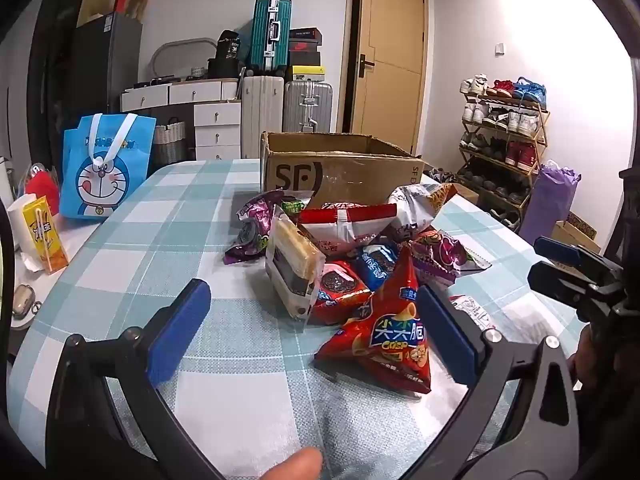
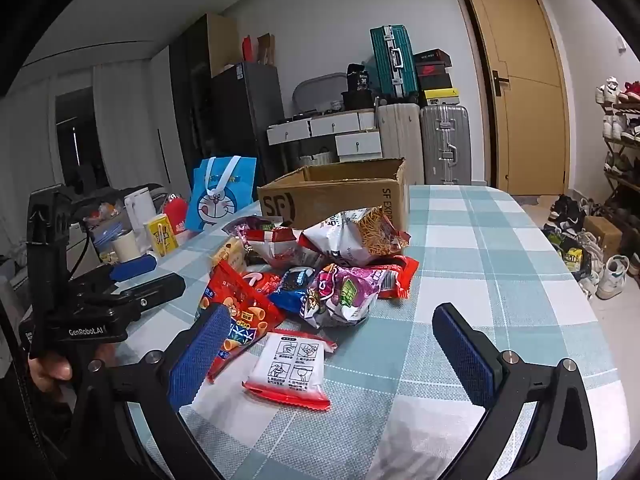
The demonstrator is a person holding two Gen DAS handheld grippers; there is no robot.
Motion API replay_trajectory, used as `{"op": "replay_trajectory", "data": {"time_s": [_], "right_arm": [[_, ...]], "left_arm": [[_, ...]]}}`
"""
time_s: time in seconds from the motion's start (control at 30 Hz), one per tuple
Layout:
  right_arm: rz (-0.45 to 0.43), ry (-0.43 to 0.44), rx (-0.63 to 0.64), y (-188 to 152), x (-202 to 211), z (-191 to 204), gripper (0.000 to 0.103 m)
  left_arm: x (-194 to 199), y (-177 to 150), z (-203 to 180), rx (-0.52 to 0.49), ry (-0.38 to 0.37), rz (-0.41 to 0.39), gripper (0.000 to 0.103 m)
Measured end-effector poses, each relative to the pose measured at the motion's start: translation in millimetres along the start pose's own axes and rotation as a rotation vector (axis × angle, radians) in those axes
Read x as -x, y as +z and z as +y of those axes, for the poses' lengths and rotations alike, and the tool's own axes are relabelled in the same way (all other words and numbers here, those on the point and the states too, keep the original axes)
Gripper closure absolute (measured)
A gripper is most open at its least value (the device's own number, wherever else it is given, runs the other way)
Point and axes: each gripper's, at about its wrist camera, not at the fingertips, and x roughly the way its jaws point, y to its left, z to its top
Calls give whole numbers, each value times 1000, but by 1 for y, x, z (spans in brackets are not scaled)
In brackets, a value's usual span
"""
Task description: Organize snacks
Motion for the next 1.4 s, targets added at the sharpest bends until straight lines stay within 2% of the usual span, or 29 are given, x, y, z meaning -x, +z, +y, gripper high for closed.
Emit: {"op": "replay_trajectory", "data": {"time_s": [0.1, 1.4], "right_arm": [[-21, 8, -18, 0, 1, 0, 0], [16, 2, -13, -3, -2, -2, 0]], "left_arm": [[0, 0, 0, -3, 3, 9, 1], [3, -2, 3, -2, 1, 28, 1]]}}
